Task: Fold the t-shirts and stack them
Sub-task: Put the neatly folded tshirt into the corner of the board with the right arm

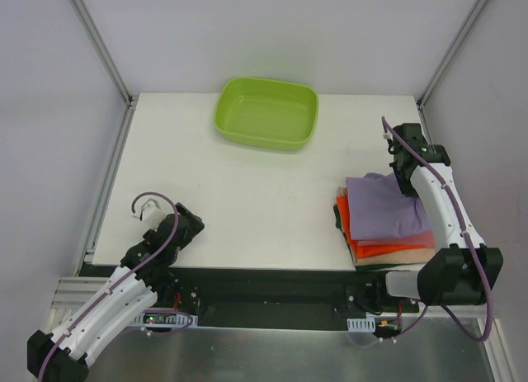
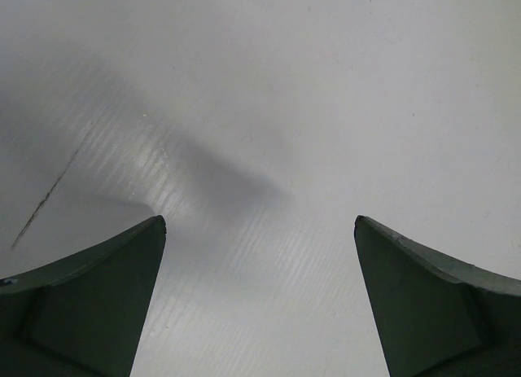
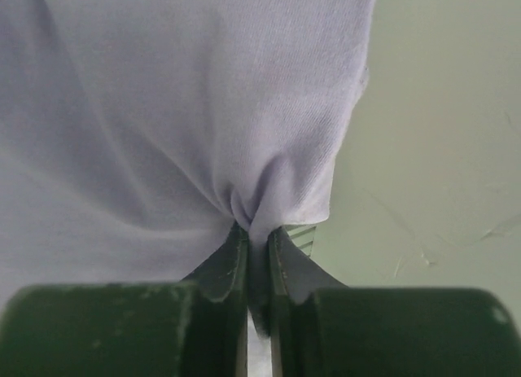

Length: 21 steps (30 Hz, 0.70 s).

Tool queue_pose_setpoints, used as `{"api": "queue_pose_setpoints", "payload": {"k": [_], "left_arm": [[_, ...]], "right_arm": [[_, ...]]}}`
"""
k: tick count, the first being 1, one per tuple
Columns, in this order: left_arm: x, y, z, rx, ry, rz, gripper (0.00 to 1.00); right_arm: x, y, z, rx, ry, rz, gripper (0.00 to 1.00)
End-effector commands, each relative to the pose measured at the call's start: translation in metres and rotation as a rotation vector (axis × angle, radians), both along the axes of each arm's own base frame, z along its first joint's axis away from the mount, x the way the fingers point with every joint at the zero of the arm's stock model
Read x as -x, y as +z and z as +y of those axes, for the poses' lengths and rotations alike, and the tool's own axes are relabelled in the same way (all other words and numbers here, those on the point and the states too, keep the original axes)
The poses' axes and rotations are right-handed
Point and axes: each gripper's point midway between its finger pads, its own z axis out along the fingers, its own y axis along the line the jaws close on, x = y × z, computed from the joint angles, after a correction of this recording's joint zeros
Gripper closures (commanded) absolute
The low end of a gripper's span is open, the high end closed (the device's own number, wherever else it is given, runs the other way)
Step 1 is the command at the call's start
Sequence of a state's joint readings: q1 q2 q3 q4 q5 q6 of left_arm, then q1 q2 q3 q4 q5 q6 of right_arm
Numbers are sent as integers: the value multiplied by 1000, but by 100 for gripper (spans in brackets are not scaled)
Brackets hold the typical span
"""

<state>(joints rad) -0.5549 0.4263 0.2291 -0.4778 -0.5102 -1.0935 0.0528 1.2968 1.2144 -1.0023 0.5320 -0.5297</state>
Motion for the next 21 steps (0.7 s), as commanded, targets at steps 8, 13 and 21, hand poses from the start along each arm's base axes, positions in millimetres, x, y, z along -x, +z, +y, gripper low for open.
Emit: {"api": "queue_pose_setpoints", "payload": {"k": [8, 13, 21], "left_arm": [[1, -2, 8, -21, 23, -8, 1], [1, -2, 8, -32, 17, 0, 1], [0, 7, 2, -30, -32, -13, 1]], "right_arm": [[-1, 2, -41, 225, -252, -33, 1], [-8, 28, -40, 186, -378, -245, 4], [-31, 44, 48, -484, -285, -670, 4]]}}
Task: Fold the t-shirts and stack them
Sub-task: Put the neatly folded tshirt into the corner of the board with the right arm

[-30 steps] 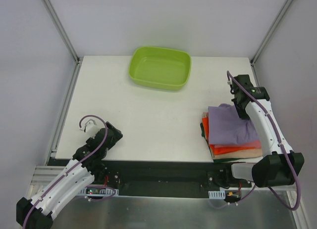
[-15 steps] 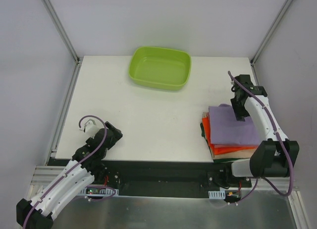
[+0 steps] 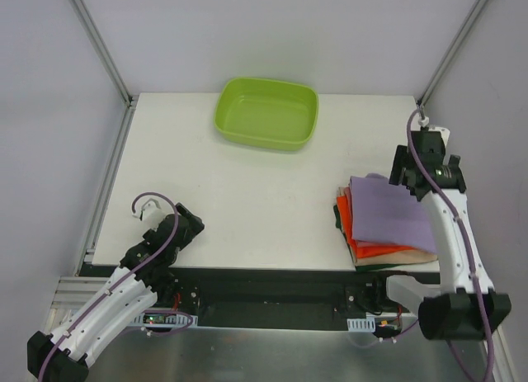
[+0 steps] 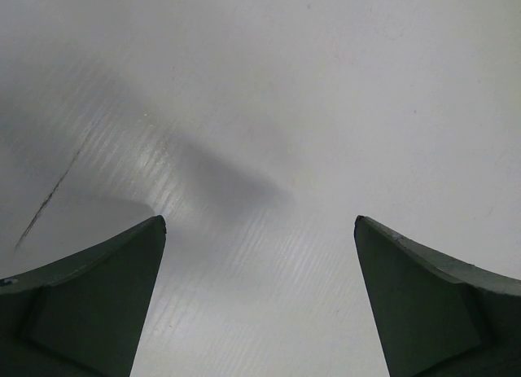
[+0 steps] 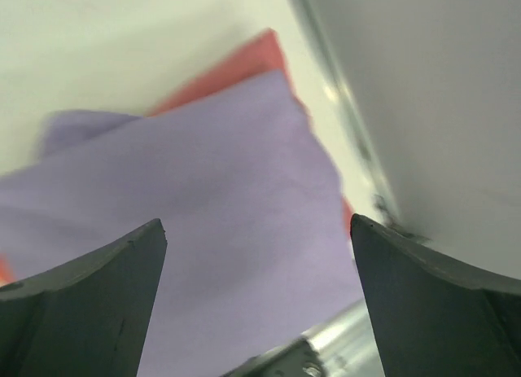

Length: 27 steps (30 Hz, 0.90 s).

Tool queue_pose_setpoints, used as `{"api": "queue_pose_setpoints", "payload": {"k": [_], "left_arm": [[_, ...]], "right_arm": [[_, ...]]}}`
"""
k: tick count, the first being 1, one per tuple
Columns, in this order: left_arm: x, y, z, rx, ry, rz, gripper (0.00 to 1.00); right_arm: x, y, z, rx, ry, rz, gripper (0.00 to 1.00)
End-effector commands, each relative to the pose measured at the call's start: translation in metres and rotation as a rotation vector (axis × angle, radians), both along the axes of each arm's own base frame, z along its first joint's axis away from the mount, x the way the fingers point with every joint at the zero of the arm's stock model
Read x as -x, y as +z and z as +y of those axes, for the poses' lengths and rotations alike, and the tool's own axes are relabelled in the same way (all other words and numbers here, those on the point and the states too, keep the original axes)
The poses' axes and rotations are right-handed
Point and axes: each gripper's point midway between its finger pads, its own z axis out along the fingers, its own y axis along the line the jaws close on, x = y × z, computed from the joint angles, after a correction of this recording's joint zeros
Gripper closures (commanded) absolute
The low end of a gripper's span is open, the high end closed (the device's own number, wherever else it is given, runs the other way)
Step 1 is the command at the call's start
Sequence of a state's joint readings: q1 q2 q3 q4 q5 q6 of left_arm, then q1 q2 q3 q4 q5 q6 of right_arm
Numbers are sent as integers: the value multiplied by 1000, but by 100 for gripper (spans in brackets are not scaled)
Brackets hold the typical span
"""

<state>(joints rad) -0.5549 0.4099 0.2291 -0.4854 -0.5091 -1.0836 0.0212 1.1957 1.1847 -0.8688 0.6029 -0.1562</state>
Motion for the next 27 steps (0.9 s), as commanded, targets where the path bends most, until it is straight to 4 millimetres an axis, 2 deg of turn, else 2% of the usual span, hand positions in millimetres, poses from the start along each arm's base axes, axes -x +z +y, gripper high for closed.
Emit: {"api": "queue_pose_setpoints", "payload": {"k": [1, 2, 5, 8, 10, 12, 18, 23, 27], "left_arm": [[-1, 11, 0, -30, -45, -19, 1], [-3, 18, -2, -30, -61, -32, 1], [-7, 40, -7, -31, -101, -77, 1], [-10, 64, -12, -25, -134, -108, 1], [-13, 84, -15, -47, -175, -130, 1], [-16, 99, -15, -70, -191, -139, 1], [-16, 117, -18, -67, -206, -139, 1], [-10, 129, -19, -37, -221, -160, 1], [-9, 130, -14, -38, -196, -168, 1]], "right_arm": [[-19, 29, 64, -367, 151, -401, 4], [-18, 27, 77, -426, 197, -443, 4], [-12, 45, 130, -597, 494, -589, 4], [5, 48, 175, -763, 733, -715, 4], [17, 51, 189, -812, 819, -777, 4], [29, 45, 200, -852, 892, -762, 4], [47, 39, 221, -932, 1035, -739, 4], [38, 30, 207, -858, 962, -770, 4], [36, 30, 196, -815, 896, -792, 4]]}}
